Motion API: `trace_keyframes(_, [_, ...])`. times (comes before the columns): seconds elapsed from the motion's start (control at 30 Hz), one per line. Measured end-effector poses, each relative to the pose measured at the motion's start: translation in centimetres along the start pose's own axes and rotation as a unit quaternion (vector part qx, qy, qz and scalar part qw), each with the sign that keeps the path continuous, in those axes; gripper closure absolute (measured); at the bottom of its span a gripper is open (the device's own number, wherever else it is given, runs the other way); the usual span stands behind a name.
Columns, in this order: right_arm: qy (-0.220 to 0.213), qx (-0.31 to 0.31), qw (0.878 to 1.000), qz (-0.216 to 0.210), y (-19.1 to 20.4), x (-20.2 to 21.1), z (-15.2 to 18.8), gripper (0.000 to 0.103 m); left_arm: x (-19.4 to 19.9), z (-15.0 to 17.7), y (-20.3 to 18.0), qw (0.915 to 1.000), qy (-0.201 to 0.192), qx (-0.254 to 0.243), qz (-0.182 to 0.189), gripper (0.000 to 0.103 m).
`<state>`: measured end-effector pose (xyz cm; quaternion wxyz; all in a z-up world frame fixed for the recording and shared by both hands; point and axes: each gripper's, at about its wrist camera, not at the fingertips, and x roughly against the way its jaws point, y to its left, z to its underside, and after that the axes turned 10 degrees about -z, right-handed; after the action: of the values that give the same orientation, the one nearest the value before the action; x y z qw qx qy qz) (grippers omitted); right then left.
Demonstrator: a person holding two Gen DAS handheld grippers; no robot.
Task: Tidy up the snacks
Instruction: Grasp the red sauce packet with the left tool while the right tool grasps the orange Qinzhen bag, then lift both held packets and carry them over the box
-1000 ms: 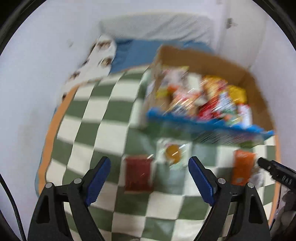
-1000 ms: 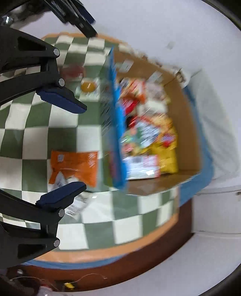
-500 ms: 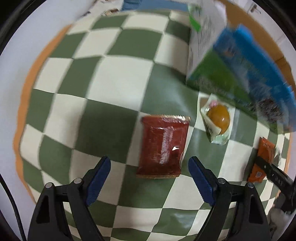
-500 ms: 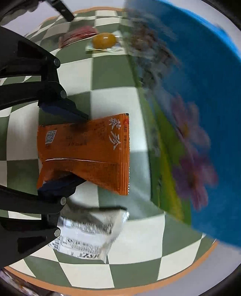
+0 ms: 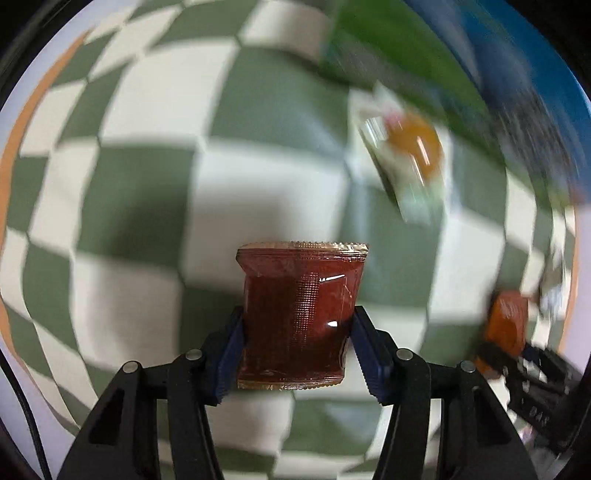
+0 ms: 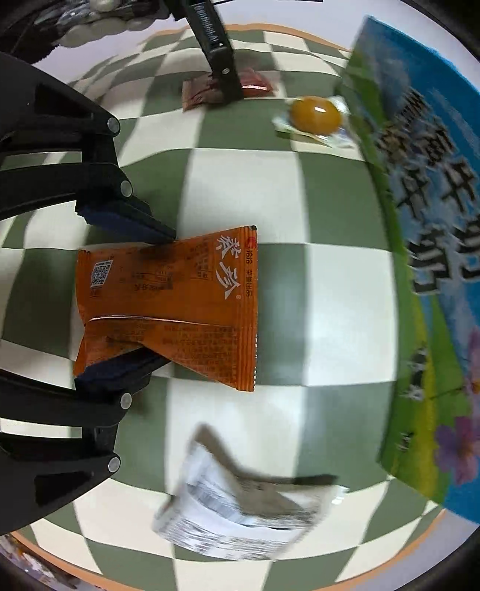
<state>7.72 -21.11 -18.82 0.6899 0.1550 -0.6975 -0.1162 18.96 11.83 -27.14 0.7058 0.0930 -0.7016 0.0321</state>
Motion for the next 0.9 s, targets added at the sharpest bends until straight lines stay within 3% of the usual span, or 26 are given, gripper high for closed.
trace_keyframes(0.17, [0.033, -0.009, 0.999, -0.015, 0.0, -0.7, 3.5, 0.044, -1.6, 4.6, -2.6, 0.9985, 0.035, -0.041, 0.003, 0.049])
trace_keyframes(0.3, [0.039, -0.026, 0.999, -0.021, -0.7, -1.4, 4.4, 0.040, -2.8, 4.7, -3.7, 0.9971, 0.044, -0.061, -0.010, 0.044])
trace_keyframes(0.4, [0.041, -0.035, 0.998, -0.026, -0.6, -1.7, 4.0, 0.032, -3.3, 4.6, -3.7, 0.9972, 0.045, -0.059, -0.013, 0.044])
trace_keyframes(0.63, [0.030, -0.027, 0.999, -0.006, -0.5, -2.6, 3.6, 0.026, -2.9, 5.4, -4.1, 0.9977, 0.032, -0.057, -0.020, 0.047])
trace_keyframes(0.77, [0.015, -0.004, 1.000, 0.024, 0.7, -4.1, 5.4, 0.041, -1.3, 4.5, -4.7, 0.9978, 0.029, -0.059, -0.011, 0.049])
trace_keyframes(0.9, [0.005, -0.008, 1.000, 0.009, 0.3, -2.6, 6.6, 0.048, 1.3, 4.3, -5.3, 0.9980, 0.009, -0.062, 0.009, 0.049])
